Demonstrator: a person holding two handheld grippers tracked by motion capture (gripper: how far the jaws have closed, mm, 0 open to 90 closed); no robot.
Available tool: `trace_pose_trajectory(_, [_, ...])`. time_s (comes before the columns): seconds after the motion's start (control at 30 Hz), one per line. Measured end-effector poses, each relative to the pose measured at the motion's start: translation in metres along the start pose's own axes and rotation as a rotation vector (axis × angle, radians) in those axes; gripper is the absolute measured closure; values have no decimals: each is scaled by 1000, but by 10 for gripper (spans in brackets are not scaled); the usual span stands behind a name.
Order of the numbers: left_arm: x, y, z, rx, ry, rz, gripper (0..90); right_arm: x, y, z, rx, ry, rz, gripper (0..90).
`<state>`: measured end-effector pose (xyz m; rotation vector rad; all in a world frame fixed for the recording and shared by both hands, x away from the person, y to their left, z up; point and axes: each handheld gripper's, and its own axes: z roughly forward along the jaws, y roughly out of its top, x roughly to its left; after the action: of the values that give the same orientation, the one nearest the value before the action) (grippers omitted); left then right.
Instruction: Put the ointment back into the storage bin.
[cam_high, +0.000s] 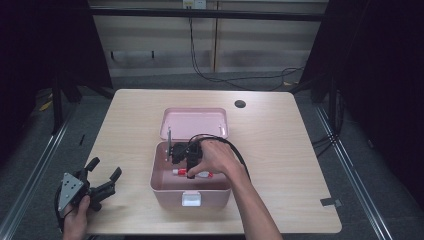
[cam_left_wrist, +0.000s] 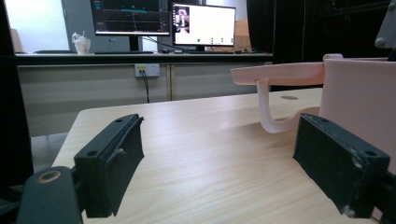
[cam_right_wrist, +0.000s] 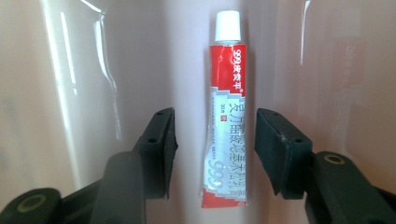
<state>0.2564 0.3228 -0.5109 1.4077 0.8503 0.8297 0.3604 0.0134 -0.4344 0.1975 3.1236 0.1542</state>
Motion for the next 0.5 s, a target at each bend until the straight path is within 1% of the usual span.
trace_pose_trajectory(0.03, [0, 0, 0, 0, 0, 0, 155, 0, 0, 0, 0, 0, 0, 477])
trace_pose_trajectory(0.07, [0, 0, 0, 0, -3, -3, 155, 0, -1, -2, -12, 11, 6, 457])
trace_pose_trajectory(0.1, [0, 0, 0, 0, -3, -3, 155, 0, -1, -2, -12, 11, 6, 457])
trace_pose_trajectory(0.13, [0, 0, 0, 1, 0, 1, 155, 1, -2, -5, -6, 16, 11, 436])
trace_pose_trajectory(0.23, [0, 0, 0, 0, -1, 0, 155, 1, -3, -7, -12, 21, 7, 425])
trace_pose_trajectory(0.27, [0, 0, 0, -3, 0, 0, 155, 2, -3, -9, -7, 25, 14, 423])
trace_pose_trajectory(0.33, [0, 0, 0, 0, 1, 4, 155, 3, -6, -14, -31, 23, 25, 409])
trace_pose_trajectory(0.43, [0, 0, 0, 1, 0, 3, 155, 3, -7, -19, -29, 25, 28, 408])
trace_pose_trajectory(0.5, [0, 0, 0, 1, -1, 0, 155, 4, -9, -23, -30, 37, 36, 406])
